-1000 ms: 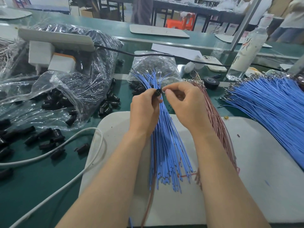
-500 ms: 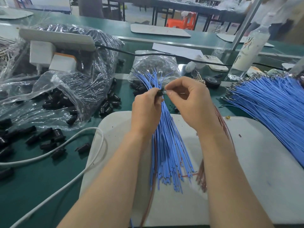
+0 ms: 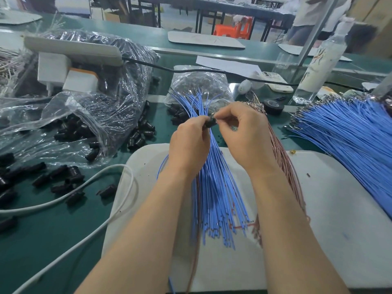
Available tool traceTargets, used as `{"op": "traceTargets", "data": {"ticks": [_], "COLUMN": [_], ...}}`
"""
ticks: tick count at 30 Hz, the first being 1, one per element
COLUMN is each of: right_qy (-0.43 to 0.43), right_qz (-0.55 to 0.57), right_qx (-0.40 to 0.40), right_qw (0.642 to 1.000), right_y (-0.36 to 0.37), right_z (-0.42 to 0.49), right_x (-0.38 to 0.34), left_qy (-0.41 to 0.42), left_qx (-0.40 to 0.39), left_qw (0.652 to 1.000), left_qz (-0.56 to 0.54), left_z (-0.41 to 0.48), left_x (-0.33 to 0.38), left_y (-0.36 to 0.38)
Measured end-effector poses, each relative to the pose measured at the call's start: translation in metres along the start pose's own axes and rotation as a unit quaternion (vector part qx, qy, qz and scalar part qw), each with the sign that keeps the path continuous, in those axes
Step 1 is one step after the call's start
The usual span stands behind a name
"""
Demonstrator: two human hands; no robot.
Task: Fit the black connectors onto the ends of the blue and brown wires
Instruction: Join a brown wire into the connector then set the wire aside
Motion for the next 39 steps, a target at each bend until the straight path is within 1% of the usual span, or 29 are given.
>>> {"op": "traceTargets", "data": {"ticks": [3, 7, 14, 17, 19, 21, 26, 30, 34, 39], "right_qy": [0.042, 0.068, 0.092, 0.082, 0.075, 0.075, 0.086, 0.103, 0.094, 0.066], "right_qz": [0.033, 0.068, 0.123, 0.141, 0.133, 0.116, 0.122, 0.159, 0.182, 0.18], "right_qx": [-0.005, -0.023, -0.052, -0.057, -0.071, -0.069, -0.011, -0.014, -0.016, 0.002], "right_qw": [0.999, 0.995, 0.987, 0.985, 0.986, 0.988, 0.989, 0.982, 0.979, 0.981], "right_y": [-0.003, -0.005, 0.001, 0.006, 0.01, 0.012, 0.004, 0.005, 0.006, 0.003], "right_z": [0.0, -0.001, -0.001, -0.001, -0.001, -0.001, -0.002, -0.001, -0.001, -0.002], "right_x": [0.014, 0.027, 0.04, 0.038, 0.036, 0.035, 0.036, 0.037, 0.033, 0.027], "left_qy": [0.042, 0.065, 0.069, 0.051, 0.034, 0.024, 0.012, 0.003, 0.011, 0.022], "left_qx": [-0.034, -0.035, -0.048, -0.058, -0.058, -0.053, -0.025, 0.002, 0.03, 0.032], "left_qw": [0.998, 0.995, 0.995, 0.996, 0.996, 0.996, 0.997, 0.992, 0.982, 0.978], "left_qz": [-0.034, -0.065, -0.048, -0.054, -0.061, -0.065, -0.07, -0.128, -0.186, -0.205], "left_z": [-0.001, -0.001, -0.001, 0.001, 0.001, 0.001, 0.002, 0.002, 0.002, 0.001], "left_x": [0.005, 0.002, 0.003, 0.0, -0.002, -0.004, -0.009, -0.013, -0.011, -0.008], "left_y": [0.006, 0.007, 0.008, 0.009, 0.01, 0.011, 0.008, 0.004, -0.003, -0.003]}}
Point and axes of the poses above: each hand's wrist, its own z-axis towards the middle knuckle, its own y-axis out of the palm, x = y × z, the point moved 7 cm from there along z, towards the middle knuckle, and after that the axes turned 12 degrees about -x, right-handed, at the moved point
